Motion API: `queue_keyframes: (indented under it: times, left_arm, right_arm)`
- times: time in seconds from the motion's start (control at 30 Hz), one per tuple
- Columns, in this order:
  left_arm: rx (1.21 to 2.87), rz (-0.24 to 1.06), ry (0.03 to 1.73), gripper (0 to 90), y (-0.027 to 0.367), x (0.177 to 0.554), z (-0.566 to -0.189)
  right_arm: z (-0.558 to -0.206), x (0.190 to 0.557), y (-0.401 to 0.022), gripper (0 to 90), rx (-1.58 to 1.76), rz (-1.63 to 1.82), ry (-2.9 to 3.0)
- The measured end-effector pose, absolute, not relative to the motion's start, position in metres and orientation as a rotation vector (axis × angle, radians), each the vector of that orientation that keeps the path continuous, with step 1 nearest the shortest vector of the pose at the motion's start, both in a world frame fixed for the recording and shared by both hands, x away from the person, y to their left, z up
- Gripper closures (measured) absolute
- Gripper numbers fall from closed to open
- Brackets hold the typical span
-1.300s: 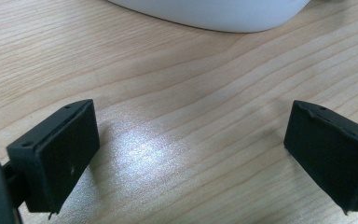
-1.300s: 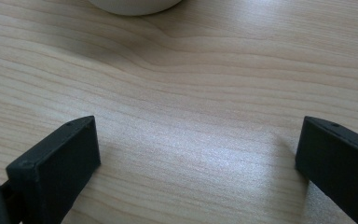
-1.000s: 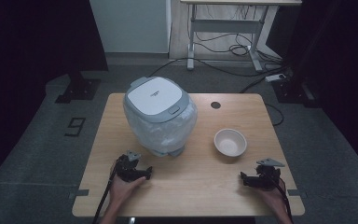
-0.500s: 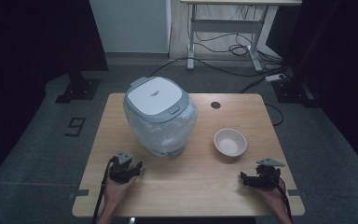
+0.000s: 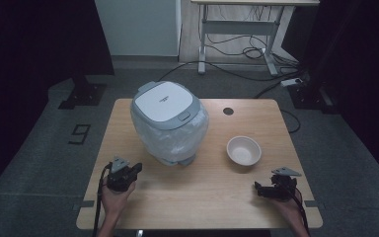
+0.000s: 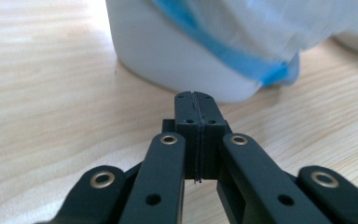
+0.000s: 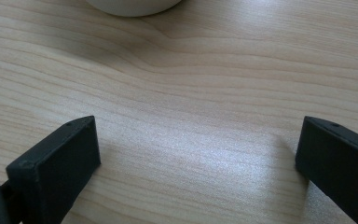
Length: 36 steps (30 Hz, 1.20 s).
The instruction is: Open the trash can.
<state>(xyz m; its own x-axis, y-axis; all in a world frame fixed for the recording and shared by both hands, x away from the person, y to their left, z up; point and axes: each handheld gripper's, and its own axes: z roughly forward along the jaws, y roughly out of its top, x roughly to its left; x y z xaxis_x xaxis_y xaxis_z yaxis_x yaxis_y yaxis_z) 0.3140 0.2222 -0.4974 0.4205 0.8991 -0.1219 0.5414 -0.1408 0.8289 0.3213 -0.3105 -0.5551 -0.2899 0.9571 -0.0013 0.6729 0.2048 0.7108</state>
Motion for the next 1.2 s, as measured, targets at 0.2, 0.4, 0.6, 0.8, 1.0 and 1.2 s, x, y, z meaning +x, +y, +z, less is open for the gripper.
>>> queue_keyframes:
  times: [0.2, 0.4, 0.6, 0.8, 1.0, 1.2]
  left_arm:
    - [1.787, 0.525, 1.219, 90.0, 0.224, 0.313, -0.487]
    - [1.782, 0.534, 1.19, 90.0, 0.223, 0.313, -0.478]
    - [1.768, 0.535, 1.16, 90.0, 0.22, 0.312, -0.466]
    - [1.746, 0.54, 1.131, 90.0, 0.22, 0.311, -0.451]
    - [1.726, 0.549, 1.106, 90.0, 0.219, 0.312, -0.437]
    - [1.723, 0.558, 1.078, 90.0, 0.216, 0.314, -0.421]
  right_arm:
    - [-0.555, 0.321, -0.31, 0.0, 1.515, 0.849, 2.037]
    - [-0.555, 0.322, -0.31, 0.0, 1.522, 0.846, 2.031]
    - [-0.555, 0.322, -0.31, 0.0, 1.523, 0.845, 2.03]
    - [-0.555, 0.322, -0.31, 0.0, 1.524, 0.845, 2.028]
    - [-0.555, 0.322, -0.31, 0.0, 1.525, 0.845, 2.028]
    - [-0.555, 0.322, -0.31, 0.0, 1.525, 0.845, 2.028]
